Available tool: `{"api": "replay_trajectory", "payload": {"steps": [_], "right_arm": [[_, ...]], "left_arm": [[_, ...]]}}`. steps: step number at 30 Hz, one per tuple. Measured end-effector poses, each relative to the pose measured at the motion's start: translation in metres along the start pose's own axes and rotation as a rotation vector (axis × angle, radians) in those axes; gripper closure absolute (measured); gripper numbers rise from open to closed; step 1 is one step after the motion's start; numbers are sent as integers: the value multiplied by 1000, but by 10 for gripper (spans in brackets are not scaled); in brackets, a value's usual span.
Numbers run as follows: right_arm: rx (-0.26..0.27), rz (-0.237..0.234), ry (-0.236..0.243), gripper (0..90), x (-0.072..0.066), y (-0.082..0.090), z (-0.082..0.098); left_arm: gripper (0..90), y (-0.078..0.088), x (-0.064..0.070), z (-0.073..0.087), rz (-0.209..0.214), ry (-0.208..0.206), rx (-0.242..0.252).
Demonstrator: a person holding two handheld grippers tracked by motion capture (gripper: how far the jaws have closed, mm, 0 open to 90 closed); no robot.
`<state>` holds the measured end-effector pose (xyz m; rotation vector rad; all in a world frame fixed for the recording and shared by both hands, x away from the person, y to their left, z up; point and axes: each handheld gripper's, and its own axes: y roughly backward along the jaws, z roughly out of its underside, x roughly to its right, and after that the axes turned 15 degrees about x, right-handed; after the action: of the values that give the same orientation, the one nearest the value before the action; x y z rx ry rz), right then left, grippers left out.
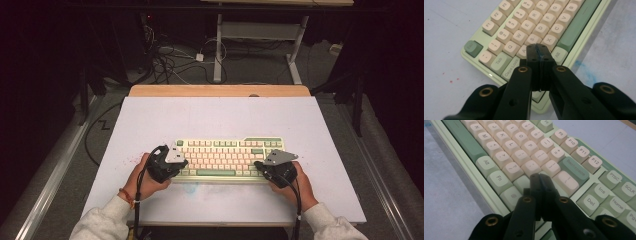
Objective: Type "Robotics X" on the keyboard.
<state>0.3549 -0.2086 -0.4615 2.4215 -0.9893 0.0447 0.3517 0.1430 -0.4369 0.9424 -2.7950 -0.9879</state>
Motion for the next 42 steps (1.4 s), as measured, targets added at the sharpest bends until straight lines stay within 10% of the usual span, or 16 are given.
{"api": "replay_trajectory", "payload": {"steps": [42], "right_arm": [[-2, 5, -1, 900, -1, 0, 0]], "left_arm": [[870, -39, 7, -19, 70, -34, -42]]}}
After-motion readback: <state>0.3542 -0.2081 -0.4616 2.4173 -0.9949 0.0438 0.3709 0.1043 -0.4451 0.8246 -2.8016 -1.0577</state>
